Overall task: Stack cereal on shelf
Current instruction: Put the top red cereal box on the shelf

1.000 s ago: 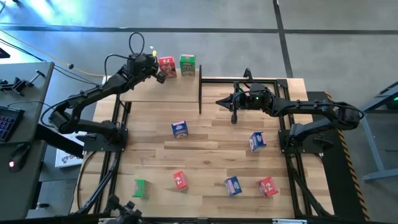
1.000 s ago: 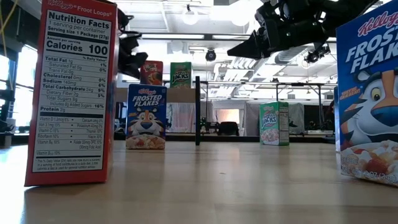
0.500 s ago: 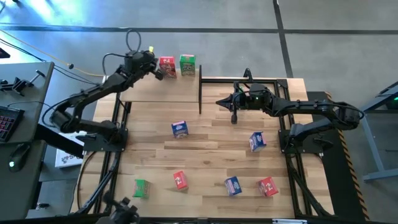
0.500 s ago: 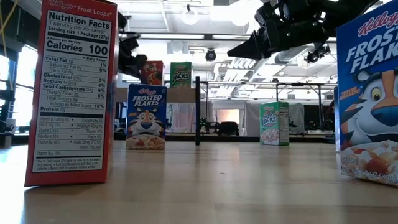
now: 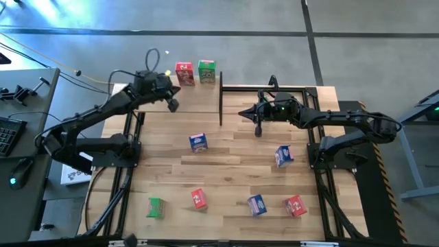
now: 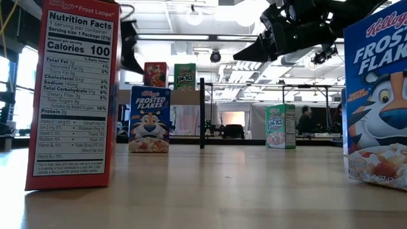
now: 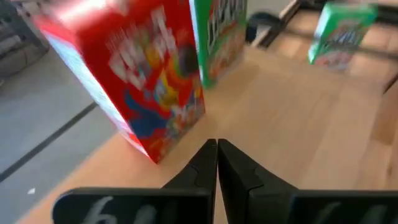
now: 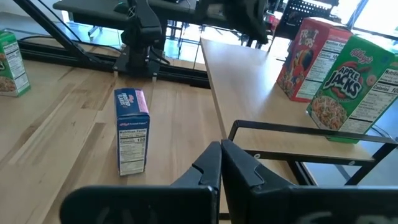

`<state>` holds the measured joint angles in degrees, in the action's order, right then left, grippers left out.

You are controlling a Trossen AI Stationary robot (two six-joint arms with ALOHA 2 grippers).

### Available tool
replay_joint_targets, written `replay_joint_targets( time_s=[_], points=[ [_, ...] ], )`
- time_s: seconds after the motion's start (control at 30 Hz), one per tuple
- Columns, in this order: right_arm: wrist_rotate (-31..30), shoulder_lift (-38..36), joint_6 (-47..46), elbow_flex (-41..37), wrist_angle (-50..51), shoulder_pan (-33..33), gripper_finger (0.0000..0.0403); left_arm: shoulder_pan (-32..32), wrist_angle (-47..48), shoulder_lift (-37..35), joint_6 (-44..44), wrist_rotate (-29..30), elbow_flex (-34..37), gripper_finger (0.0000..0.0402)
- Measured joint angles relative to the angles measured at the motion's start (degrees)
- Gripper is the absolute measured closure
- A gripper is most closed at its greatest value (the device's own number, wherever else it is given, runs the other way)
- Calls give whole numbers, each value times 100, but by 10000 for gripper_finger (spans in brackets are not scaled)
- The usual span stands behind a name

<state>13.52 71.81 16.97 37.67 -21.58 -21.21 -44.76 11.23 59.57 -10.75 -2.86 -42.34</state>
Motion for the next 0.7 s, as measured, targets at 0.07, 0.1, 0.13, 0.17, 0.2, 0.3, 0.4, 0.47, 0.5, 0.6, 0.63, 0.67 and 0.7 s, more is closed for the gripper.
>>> replay_joint_targets(
  time_s=[0.07, 0.1, 0.13, 0.17, 0.2, 0.3, 0.4, 0.47, 0.5, 0.6, 0.63, 0.67, 0.7],
  points=[
    [0, 0, 0, 0, 2, 0, 403, 122, -400, 209, 16, 262, 167, 397],
    [-1, 0, 0, 0, 1, 0, 403, 174, -611, 327, 17, 427, 232, 397],
    [-2, 0, 0, 0, 0, 0, 403, 202, -791, 455, 16, 611, 268, 397],
    [-1, 0, 0, 0, 2, 0, 403, 221, -949, 570, 8, 791, 288, 397],
    [-2, 0, 0, 0, 1, 0, 403, 221, -1063, 674, -21, 932, 288, 397],
    [-2, 0, 0, 0, 2, -1, 403, 146, -1360, 942, -174, 1239, 288, 397],
    [-4, 0, -14, 0, 3, 0, 403, 39, -1555, 1101, -179, 1253, 288, 397],
    [-4, 0, -15, 0, 3, 0, 403, 7, -1598, 1177, -176, 1248, 288, 397],
    [-4, 0, -15, 0, 4, 0, 403, 7, -1594, 1200, -176, 1246, 288, 397],
    [-4, 0, -15, 0, 2, -2, 403, 16, -1616, 1219, -147, 1116, 288, 397],
    [-4, 0, -15, 0, 4, 0, 403, 26, -1616, 1219, -115, 1029, 288, 397],
    [-4, 0, -15, 0, 4, 0, 403, 47, -1618, 1219, -68, 930, 288, 397],
    [-5, 0, -17, 0, 4, 0, 403, 73, -1635, 1219, -22, 826, 288, 397]
  ],
)
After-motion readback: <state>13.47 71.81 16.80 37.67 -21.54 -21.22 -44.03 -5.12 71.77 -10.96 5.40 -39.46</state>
